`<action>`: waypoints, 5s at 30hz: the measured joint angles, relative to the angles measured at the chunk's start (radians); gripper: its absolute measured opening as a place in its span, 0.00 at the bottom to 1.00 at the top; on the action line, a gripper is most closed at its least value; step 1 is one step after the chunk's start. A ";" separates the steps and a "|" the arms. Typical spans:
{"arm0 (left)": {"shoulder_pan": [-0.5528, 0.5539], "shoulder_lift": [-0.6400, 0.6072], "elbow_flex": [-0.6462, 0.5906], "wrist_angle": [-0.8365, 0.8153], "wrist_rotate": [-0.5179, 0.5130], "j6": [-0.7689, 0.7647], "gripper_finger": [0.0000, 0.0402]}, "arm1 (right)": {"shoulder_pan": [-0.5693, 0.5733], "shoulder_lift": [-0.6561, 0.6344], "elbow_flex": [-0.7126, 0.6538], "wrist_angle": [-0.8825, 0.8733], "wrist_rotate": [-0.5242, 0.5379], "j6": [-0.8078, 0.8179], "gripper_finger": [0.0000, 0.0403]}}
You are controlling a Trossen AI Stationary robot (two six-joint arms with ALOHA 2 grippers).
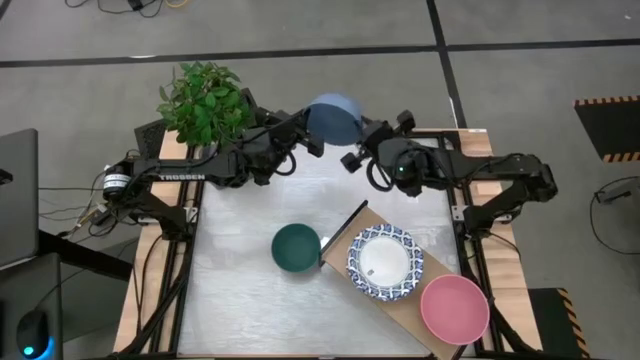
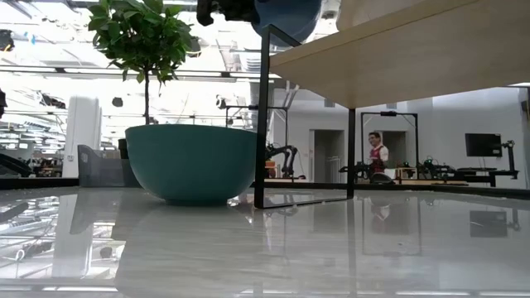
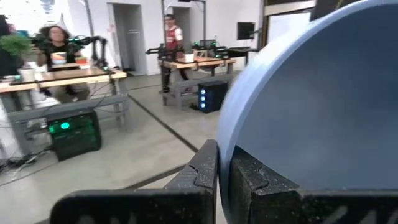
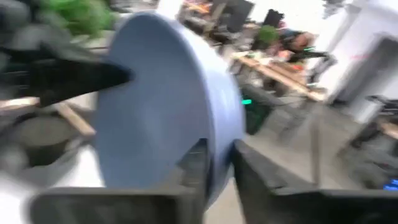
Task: Place and stack bowls onto a shelf
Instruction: Stack the blue bowl on top of the pink bowl on the shelf
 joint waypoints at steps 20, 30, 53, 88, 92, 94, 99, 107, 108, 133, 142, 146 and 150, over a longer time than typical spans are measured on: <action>-0.006 -0.010 -0.001 -0.017 0.287 0.049 0.54 | -0.032 -0.039 -0.001 -0.060 0.008 0.019 0.07; -0.017 -0.039 -0.001 -0.009 0.443 -0.056 0.67 | -0.159 -0.187 0.000 -0.253 0.041 0.021 0.07; -0.016 -0.175 0.000 -0.247 0.407 -0.137 0.66 | 0.194 -0.375 0.247 -1.217 -1.137 1.331 0.07; 0.047 -0.180 0.000 -0.362 0.461 -0.200 0.66 | 1.098 -0.184 0.063 -1.216 -0.989 2.213 0.10; 0.047 -0.180 0.000 -0.366 0.461 -0.202 0.66 | 1.114 -0.183 0.064 -1.215 -0.989 2.211 0.11; 0.047 -0.180 0.000 -0.378 0.461 -0.202 0.66 | 1.121 -0.181 0.064 -1.214 -0.988 2.214 0.12; 0.047 -0.180 0.000 -0.401 0.462 -0.202 0.66 | 1.120 -0.181 0.064 -1.214 -0.988 2.219 0.18; 0.047 -0.180 0.000 -0.494 0.562 -0.212 0.66 | 1.120 -0.181 0.064 -1.214 -0.990 2.219 0.37; 0.047 -0.180 0.000 -0.514 0.578 -0.213 0.66 | 1.120 -0.181 0.064 -1.214 -0.990 2.213 0.39; 0.047 -0.180 0.000 -0.655 0.653 -0.227 0.66 | 1.217 -0.202 0.128 -1.203 -0.986 2.241 0.04; 0.047 -0.180 0.000 -0.654 0.649 -0.226 0.66 | 1.218 -0.174 0.128 -1.178 -0.982 2.241 0.07; 0.047 -0.180 0.000 -0.654 0.644 -0.228 0.66 | 1.217 -0.174 0.128 -1.184 -0.976 2.239 0.04; 0.047 -0.180 0.000 -0.654 0.644 -0.245 0.66 | 1.217 -0.174 0.128 -1.201 -0.976 2.239 0.07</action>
